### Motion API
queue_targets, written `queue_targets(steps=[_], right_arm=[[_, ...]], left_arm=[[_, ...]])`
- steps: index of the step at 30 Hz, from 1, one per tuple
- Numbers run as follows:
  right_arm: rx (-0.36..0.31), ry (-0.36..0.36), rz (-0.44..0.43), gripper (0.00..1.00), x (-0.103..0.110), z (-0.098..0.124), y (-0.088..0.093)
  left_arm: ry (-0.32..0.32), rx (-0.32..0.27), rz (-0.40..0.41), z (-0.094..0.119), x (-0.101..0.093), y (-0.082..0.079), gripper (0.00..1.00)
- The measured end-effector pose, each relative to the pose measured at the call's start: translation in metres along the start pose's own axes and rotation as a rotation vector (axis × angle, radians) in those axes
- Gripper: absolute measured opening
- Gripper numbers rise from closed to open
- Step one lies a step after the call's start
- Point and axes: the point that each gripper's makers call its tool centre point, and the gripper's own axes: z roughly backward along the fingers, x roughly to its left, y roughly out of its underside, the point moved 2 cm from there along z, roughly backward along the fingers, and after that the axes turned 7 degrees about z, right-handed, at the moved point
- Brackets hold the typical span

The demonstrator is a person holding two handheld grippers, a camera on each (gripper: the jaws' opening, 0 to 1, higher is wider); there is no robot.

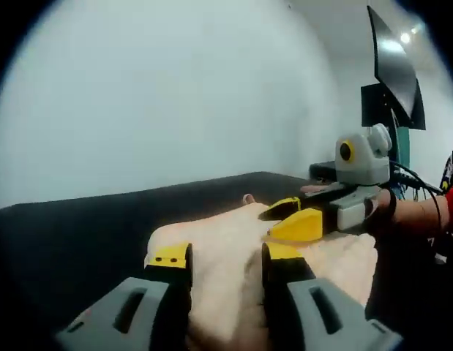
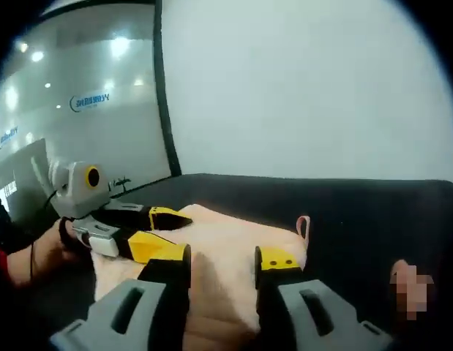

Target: Fold the towel on the table until its edges align and the towel forms a compact rectangular stack.

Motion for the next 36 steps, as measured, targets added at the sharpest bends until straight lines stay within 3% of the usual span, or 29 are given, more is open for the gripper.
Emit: queue_targets(steps=[2,6,8,10,12,14,15,17,20,22,24,25,26,28,31,33,36], right_arm=[[0.001,-0.027,0.016,0.33,0.015,0.014,-0.003],[0.036,-0.052,0.099,0.35,0.039,0.028,0.013],[0.060,-0.034,0.155,0.35,0.042,0.027,0.024],[0.039,-0.020,0.220,0.35,0.043,0.024,0.029],[0.045,-0.025,0.209,0.35,0.048,0.022,0.034],[0.046,0.001,0.292,0.34,0.045,0.019,0.040],[0.051,0.006,0.292,0.33,0.046,0.017,0.043],[0.048,0.001,0.225,0.33,0.045,0.020,0.044],[0.037,-0.013,0.191,0.33,0.043,0.026,0.042],[0.028,-0.014,0.162,0.34,0.038,0.030,0.031],[-0.022,-0.001,0.052,0.33,0.028,0.042,0.008],[-0.068,-0.001,-0.003,0.34,0.022,0.050,-0.005],[-0.093,0.014,-0.050,0.34,0.014,0.058,-0.016],[-0.068,0.053,-0.100,0.34,-0.004,0.071,-0.022],[-0.043,0.077,-0.127,0.34,-0.023,0.081,-0.022],[0.014,0.108,-0.161,0.34,-0.034,0.085,-0.009],[0.046,0.096,-0.237,0.34,-0.037,0.082,0.005]], left_arm=[[0.046,0.031,0.005,0.009,-0.010,0.004,0.49],[0.026,0.082,-0.033,0.011,-0.009,0.012,0.58],[0.026,0.102,-0.043,0.007,-0.005,0.016,0.59],[0.029,0.107,-0.034,0.007,0.002,0.017,0.60],[0.032,0.120,-0.034,0.009,0.006,0.021,0.58],[0.031,0.123,-0.024,0.009,0.010,0.022,0.58],[0.031,0.124,-0.019,0.009,0.010,0.023,0.58],[0.032,0.127,-0.026,0.009,0.008,0.024,0.58],[0.031,0.126,-0.021,0.009,0.009,0.024,0.57],[0.028,0.124,-0.017,0.011,0.007,0.020,0.57],[0.020,0.112,-0.018,0.016,0.005,0.015,0.57],[0.021,0.084,0.007,0.019,0.005,0.009,0.58],[0.026,0.039,0.085,0.023,0.004,0.001,0.56],[0.017,0.000,0.246,0.032,0.014,-0.009,0.51],[-0.022,0.039,0.317,0.043,0.025,-0.007,0.48],[-0.023,0.096,0.360,0.052,0.023,-0.002,0.49],[-0.020,0.189,0.478,0.064,0.023,0.005,0.49]])
